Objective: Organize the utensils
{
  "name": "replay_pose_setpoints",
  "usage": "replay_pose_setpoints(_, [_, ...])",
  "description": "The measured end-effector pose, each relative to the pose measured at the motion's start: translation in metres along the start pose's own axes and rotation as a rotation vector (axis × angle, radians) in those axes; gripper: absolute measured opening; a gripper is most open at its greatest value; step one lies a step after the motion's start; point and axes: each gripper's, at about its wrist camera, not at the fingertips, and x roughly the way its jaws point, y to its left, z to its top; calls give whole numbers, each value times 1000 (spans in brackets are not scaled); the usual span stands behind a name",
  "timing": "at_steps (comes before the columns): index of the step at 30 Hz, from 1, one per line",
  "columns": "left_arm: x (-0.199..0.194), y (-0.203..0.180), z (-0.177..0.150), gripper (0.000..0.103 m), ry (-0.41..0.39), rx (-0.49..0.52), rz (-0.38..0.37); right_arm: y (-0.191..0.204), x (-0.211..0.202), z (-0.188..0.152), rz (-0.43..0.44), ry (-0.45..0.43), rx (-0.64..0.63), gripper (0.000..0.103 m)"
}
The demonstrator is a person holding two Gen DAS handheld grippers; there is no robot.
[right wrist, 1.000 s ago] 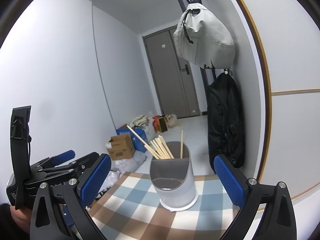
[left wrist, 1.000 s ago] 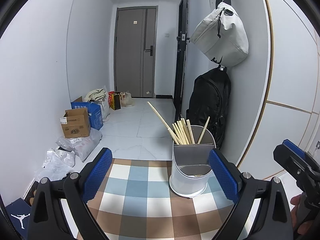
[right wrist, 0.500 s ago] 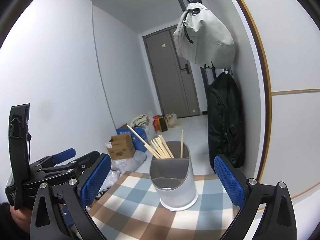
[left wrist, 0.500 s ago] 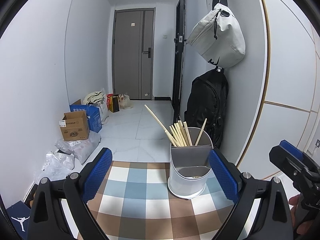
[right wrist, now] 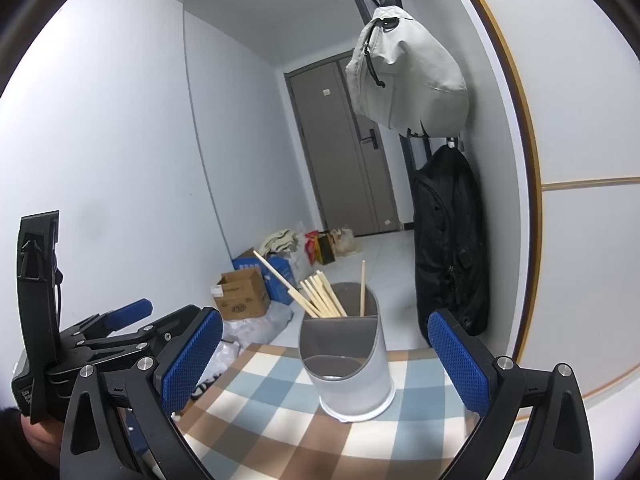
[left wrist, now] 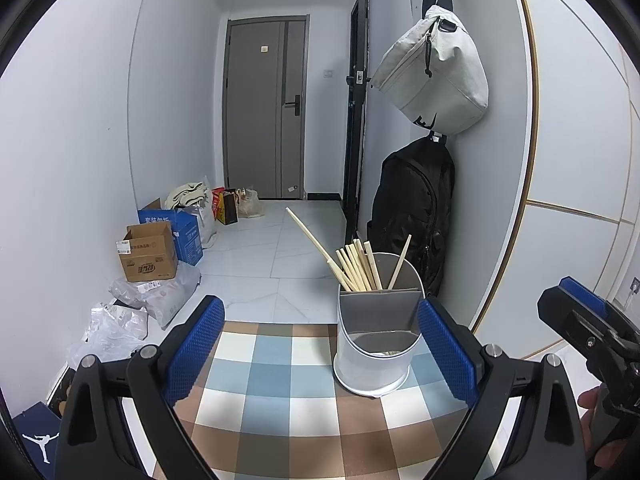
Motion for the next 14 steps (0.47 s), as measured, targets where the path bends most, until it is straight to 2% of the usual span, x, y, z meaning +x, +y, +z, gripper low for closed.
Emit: replay_pose_setpoints(14, [2, -2, -1, 95, 5, -6, -2, -1, 0, 1, -2, -1, 0, 103])
